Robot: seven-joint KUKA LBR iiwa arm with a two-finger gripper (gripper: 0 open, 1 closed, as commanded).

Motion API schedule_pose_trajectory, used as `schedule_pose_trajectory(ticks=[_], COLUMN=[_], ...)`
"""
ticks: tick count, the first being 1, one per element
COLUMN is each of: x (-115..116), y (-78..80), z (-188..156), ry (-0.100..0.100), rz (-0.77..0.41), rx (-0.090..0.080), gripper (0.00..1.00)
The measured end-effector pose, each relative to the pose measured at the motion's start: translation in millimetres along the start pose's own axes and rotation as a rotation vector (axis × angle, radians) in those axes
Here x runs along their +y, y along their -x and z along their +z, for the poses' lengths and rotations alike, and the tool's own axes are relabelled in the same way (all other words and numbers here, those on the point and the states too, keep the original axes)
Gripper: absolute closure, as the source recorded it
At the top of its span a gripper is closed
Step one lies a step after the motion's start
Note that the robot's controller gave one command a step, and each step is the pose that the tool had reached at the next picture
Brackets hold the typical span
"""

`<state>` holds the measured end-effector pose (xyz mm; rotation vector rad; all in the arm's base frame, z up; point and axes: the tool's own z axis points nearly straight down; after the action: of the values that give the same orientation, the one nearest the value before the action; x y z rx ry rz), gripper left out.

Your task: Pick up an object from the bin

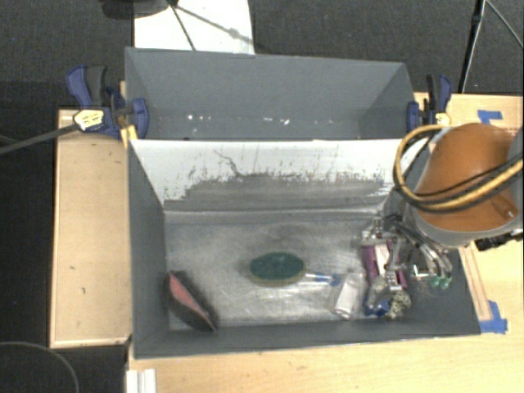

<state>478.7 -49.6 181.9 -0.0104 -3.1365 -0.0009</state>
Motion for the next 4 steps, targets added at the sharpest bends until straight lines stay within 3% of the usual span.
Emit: schedule_pose_trajectory(ticks=[1, 2, 3, 4], x=[74.6, 75.9, 76.0, 92.2], y=[17.8, 12.8, 11.3, 10.6], z=[96.9, 100.0, 101.3, 54.1], ry=[0.0, -0.001, -0.001, 0.0], rz=[-0.277, -0.274, -0.278, -0.272], rx=[-0.008, -0.01, -0.006, -0.011], gripper=[0.0, 0.0, 1.0, 1.0])
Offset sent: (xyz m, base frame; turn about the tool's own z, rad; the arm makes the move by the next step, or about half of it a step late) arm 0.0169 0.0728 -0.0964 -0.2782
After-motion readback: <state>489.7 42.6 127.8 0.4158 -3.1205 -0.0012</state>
